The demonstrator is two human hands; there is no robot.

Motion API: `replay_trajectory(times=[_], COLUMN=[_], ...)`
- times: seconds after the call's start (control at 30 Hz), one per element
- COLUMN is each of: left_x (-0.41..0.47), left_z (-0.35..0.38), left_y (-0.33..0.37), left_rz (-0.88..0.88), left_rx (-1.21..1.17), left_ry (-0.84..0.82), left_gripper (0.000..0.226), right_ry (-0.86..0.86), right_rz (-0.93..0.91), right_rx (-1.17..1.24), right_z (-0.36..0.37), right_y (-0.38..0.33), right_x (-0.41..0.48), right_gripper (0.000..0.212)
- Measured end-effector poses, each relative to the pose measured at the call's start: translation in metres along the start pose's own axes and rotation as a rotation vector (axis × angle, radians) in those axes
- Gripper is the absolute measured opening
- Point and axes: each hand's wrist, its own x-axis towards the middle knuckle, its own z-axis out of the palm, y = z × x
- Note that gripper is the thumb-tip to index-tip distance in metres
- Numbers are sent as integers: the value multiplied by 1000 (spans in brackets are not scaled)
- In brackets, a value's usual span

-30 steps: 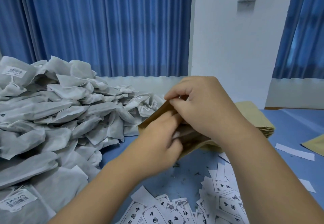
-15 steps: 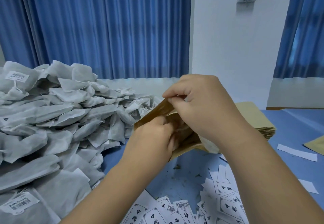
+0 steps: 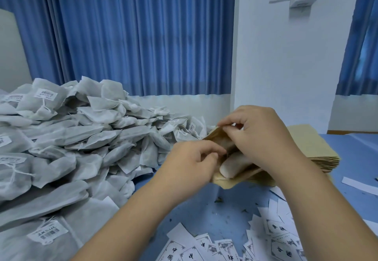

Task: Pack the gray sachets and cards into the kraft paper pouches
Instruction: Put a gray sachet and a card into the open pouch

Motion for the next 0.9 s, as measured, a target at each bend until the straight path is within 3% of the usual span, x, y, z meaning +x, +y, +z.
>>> replay_trajectory(times=[0.1,0.17,0.23,0.3,0.4,0.6,0.77,0.9], left_x=[3,8,12,14,13,10,10,8], left_z=[-19,-41,-60,-72,-78,-68,-79,-82], left_y=[-8,-20,-41,-64,-92,-114,-119,-119], left_rz=[23,-65,-244,-438,-593,-559,-540,-488], left_rx=[293,573,894,1061,1107,1192,1157,1076], left_ry=[216,325,228,50,-69,-25,217,262], left_gripper=[24,25,31,34,38,32,39,27], right_ry=[-48,-83,-111,-117,-111,-90,-94,-98], right_rz=[33,50,57,62,85,100,90,88], right_rx=[-6,-9,-17,-19,-3,21,17,17], right_z=[5,6,6,6,4,-1,-3,-1], right_y=[2,3,3,2,1,1,3,5], right_x=[1,1,1,2,1,1,1,1], right_gripper=[18,18,19,20,24,31,30,30])
